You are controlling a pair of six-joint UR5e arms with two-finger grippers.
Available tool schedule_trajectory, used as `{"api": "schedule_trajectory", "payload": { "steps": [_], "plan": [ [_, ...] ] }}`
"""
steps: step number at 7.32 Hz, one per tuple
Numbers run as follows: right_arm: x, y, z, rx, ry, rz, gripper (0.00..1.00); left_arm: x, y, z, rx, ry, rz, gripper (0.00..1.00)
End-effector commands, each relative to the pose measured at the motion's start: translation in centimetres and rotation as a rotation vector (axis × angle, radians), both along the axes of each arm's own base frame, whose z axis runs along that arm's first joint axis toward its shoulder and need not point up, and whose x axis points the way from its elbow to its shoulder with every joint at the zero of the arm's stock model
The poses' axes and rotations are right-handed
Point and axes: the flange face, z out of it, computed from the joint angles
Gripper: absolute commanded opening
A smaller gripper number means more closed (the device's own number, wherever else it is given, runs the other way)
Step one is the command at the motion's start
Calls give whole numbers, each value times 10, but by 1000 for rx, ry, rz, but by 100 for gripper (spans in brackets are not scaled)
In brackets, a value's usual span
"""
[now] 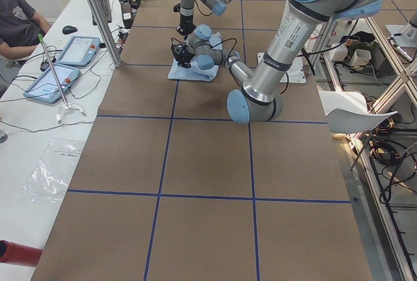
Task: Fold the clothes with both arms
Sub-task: 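Lift the near edge with both grippers and fold it toward the collar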
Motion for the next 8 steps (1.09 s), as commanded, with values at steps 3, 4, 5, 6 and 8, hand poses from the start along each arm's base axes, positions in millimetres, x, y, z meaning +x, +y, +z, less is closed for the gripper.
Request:
{"api": "schedule_trajectory", "payload": {
  "steps": [3,4,5,6,8],
  "plan": [
    [-21,-38,31,53,-6,-32,0,21,-25,33,14,-16,-4,0],
    [-25,-49,24,68,-3,-34,99,13,-33,34,55,-47,6,23],
    [-18,-57,19,91,-3,-48,100,6,-41,35,76,-64,7,57],
    [-5,-67,17,129,3,-70,100,-5,-52,37,93,-79,7,62],
    [37,-93,21,163,-9,-117,100,-27,-67,36,97,-66,53,62]
  ]
}}
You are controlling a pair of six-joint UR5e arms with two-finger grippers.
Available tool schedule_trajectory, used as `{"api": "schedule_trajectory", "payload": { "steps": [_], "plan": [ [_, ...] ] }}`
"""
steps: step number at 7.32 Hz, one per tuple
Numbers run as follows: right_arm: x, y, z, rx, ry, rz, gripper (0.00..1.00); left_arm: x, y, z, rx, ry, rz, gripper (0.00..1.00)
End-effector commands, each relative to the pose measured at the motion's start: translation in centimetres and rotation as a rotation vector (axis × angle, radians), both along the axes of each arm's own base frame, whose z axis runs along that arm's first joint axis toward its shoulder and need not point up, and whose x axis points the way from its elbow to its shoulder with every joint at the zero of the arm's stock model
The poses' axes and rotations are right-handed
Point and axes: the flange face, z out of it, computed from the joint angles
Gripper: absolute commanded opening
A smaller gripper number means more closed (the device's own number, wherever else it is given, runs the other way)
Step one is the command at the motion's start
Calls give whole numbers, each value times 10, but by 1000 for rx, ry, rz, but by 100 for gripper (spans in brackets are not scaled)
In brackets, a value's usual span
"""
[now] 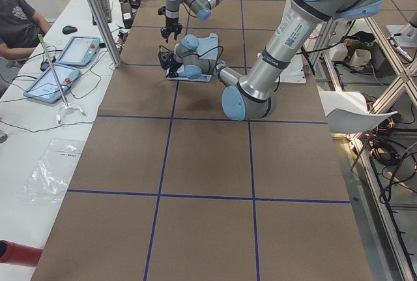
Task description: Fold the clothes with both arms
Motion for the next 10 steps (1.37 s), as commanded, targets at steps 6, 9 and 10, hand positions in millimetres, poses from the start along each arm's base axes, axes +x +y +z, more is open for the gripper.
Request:
{"api": "schedule_trajectory", "payload": {
  "steps": [6,9,10],
  "plan": [
    [225,21,161,292,78,-353,100,-236,95,104,301,-146,357,61],
    [364,106,255,501,165,-605,100,-355,123,182,418,-314,466,100],
    [402,124,285,545,178,-675,100,-400,150,205,440,-351,499,100]
  ]
}}
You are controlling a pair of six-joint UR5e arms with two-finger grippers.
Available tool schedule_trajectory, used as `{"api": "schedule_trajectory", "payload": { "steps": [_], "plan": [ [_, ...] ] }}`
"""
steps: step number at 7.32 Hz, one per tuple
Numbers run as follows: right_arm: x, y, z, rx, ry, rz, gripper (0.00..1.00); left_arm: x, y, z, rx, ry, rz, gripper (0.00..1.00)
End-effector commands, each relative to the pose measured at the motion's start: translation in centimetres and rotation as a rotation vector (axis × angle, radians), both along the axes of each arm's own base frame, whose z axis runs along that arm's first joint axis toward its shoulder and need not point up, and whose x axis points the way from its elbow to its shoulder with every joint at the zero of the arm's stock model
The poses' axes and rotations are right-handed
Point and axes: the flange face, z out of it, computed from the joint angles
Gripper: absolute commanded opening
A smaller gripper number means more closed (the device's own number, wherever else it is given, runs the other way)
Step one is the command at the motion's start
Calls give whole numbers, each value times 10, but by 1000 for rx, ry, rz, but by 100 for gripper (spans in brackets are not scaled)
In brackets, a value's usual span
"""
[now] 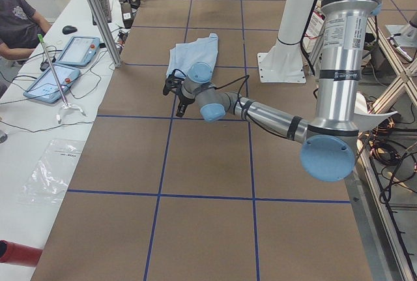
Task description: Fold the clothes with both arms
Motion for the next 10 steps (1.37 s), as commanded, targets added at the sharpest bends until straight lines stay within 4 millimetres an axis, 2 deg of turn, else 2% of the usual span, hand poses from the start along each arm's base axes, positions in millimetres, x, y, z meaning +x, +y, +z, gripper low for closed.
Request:
{"api": "schedule_trajectory", "payload": {
  "steps": [1,2,4,6,7,9,10],
  "plan": [
    [77,42,57,76,28,-145,100,-102,50,55,75,-100,51,100],
    [109,50,68,104,54,-214,100,-138,60,78,131,-162,68,100],
    [139,61,85,102,75,-285,100,-188,52,103,83,-292,106,100],
    [155,80,105,114,82,-327,100,-216,56,122,13,-317,92,100],
    [160,83,102,124,71,-324,100,-218,58,128,-7,-316,92,100],
    [159,86,98,117,64,-327,100,-240,67,132,-106,-207,77,100],
    [158,87,98,115,56,-328,100,-245,76,124,-101,-200,63,100]
  ]
}}
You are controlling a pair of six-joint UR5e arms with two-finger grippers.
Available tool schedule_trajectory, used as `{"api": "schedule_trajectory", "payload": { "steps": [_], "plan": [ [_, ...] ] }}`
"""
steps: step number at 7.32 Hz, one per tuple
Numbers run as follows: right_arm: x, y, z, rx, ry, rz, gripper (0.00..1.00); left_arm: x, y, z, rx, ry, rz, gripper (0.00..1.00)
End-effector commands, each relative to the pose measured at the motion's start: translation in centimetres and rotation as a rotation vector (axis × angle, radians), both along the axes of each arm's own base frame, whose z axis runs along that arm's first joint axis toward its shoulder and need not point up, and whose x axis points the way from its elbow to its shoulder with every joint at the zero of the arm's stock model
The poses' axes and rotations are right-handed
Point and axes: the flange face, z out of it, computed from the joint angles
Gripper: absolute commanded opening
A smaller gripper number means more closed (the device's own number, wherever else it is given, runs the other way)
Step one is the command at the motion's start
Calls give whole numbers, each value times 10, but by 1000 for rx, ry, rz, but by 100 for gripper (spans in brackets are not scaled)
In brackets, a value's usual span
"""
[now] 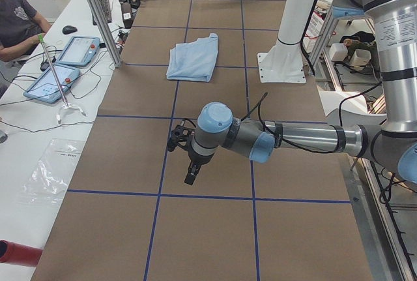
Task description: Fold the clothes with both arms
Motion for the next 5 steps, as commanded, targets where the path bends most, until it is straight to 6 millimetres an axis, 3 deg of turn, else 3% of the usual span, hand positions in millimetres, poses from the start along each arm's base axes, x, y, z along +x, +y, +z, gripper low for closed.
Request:
{"api": "schedule_trajectory", "payload": {
  "steps": [1,3,5],
  "plan": [
    [-3,1,-4,-9,-39,5,100,-13,16,-4,-24,28,-27,100],
    [-5,0,-3,-21,-59,6,100,-13,16,-4,-19,21,-31,100],
    [-8,-1,-4,-27,-99,3,100,-14,13,-16,2,23,-35,100]
  ]
}}
